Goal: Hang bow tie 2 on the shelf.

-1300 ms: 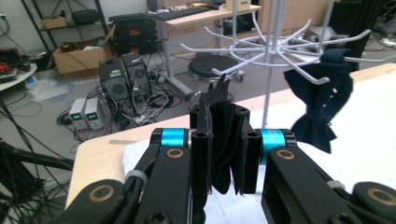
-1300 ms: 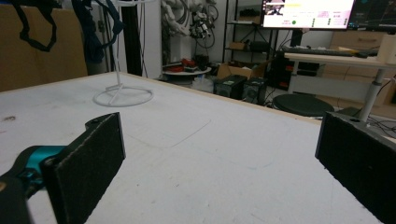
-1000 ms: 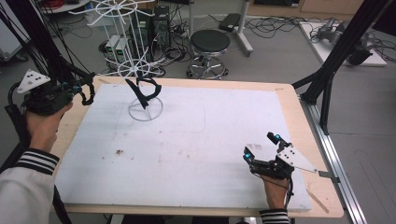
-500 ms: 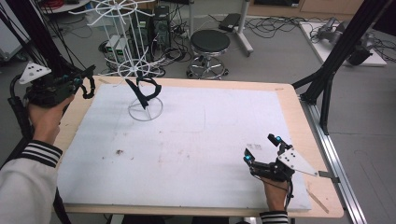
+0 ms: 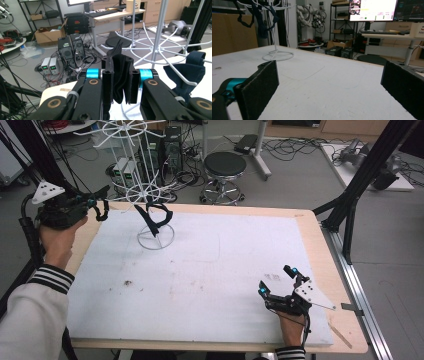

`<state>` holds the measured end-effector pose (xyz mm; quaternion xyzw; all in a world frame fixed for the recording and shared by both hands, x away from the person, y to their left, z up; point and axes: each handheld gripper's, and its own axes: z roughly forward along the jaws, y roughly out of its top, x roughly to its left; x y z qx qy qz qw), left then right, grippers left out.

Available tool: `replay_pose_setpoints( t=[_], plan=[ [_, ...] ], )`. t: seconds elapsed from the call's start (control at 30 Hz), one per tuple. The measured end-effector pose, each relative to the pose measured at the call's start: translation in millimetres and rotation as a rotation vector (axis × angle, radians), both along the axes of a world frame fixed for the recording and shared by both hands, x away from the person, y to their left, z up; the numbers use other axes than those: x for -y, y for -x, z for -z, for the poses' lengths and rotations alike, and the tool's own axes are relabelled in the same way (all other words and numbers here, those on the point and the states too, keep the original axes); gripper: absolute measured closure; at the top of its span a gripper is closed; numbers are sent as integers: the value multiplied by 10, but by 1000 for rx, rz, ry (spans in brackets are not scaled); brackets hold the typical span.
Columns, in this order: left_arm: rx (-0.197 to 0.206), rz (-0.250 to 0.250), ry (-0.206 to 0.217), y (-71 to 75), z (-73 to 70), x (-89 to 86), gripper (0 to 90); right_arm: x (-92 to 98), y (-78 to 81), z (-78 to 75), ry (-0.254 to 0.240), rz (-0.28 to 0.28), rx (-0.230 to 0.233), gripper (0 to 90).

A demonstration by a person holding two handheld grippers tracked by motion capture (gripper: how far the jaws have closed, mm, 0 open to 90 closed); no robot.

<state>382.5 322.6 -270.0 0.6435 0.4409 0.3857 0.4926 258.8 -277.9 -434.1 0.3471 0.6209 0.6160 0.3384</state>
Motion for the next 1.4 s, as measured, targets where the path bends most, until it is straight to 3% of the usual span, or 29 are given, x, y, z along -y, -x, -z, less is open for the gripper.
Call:
replay_pose_setpoints(
  t=[0.73, 1.4],
  plan=[
    [6, 50, 1, -101, -45, 256, 797, -53, -64, 136, 16, -10, -28, 7],
    [-13, 73, -2, -140, 55, 400, 798, -77, -57, 178, 21, -13, -47, 7]
  ],
)
